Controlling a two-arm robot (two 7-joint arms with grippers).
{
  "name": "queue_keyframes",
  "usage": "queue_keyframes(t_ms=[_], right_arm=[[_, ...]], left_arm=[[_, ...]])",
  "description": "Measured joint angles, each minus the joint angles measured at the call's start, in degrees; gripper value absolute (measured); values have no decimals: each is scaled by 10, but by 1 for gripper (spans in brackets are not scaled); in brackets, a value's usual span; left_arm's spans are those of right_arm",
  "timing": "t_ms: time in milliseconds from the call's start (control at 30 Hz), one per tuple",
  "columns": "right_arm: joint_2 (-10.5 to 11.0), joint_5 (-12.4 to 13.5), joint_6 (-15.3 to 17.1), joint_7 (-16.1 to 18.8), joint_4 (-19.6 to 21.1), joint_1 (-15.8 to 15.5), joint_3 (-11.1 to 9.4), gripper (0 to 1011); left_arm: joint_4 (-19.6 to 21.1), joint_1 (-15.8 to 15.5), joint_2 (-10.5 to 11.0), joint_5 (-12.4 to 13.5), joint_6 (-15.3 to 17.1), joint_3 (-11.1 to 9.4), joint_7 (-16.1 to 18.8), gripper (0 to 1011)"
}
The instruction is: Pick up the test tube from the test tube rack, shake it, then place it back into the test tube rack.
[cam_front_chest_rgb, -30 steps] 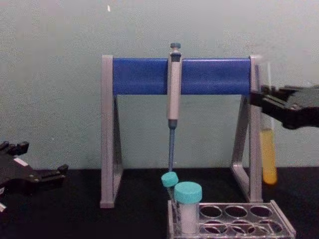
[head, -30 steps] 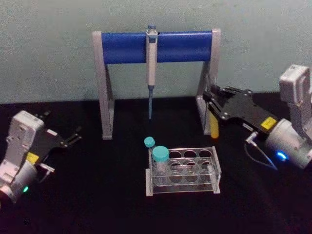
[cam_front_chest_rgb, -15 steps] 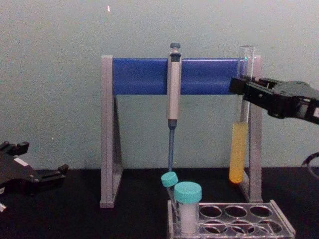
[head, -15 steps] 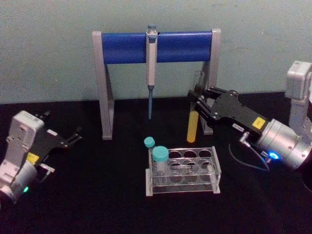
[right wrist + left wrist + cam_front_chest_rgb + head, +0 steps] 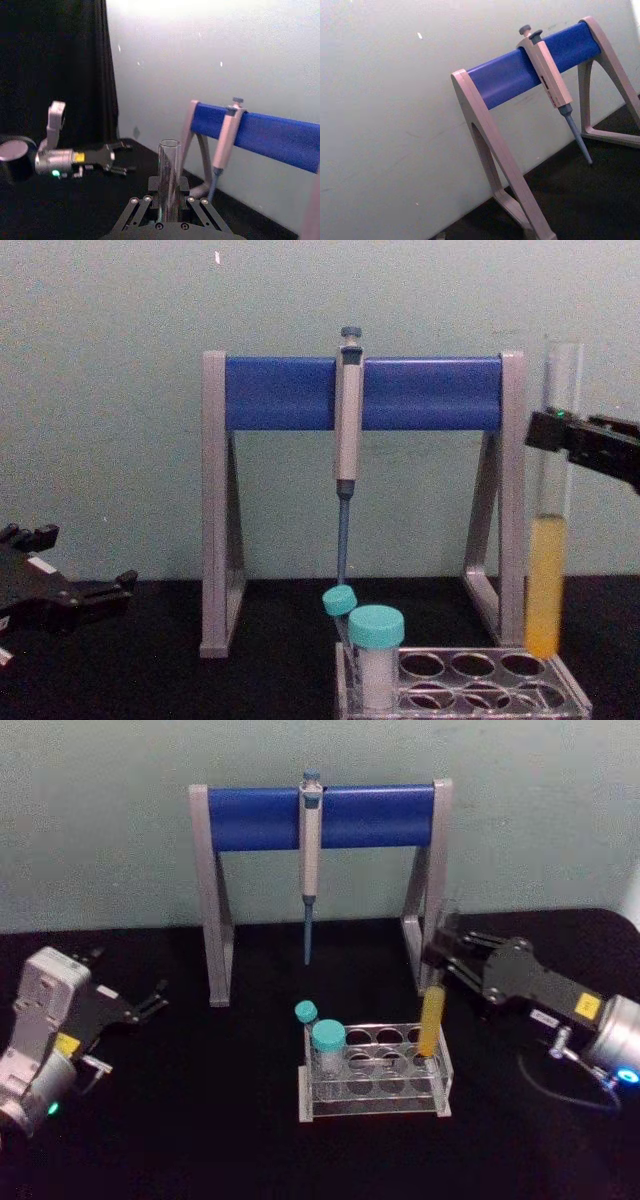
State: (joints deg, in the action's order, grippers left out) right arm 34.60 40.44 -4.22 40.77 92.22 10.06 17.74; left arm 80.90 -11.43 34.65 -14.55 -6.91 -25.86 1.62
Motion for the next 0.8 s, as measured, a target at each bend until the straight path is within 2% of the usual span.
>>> queue_keyframes(t_ms=[67, 167, 333, 433, 567, 800], right_arm=[[17, -6, -1, -9, 12, -10, -4, 232], [29, -15, -5, -25, 21, -17, -9, 232], [31, -34, -12, -54, 23, -16, -12, 232], [22, -51, -14, -70, 14, -3, -8, 232], [2, -85, -11, -87, -12, 29, 9, 232], [-36, -114, -12, -93, -59, 75, 29, 232]], left_arm=[[0, 0, 0, 0, 0, 0, 0, 1001], [0, 0, 0, 0, 0, 0, 0, 1001], [0, 0, 0, 0, 0, 0, 0, 1001], [0, 0, 0, 0, 0, 0, 0, 1001], [0, 0, 0, 0, 0, 0, 0, 1001], [0, 0, 0, 0, 0, 0, 0, 1001]])
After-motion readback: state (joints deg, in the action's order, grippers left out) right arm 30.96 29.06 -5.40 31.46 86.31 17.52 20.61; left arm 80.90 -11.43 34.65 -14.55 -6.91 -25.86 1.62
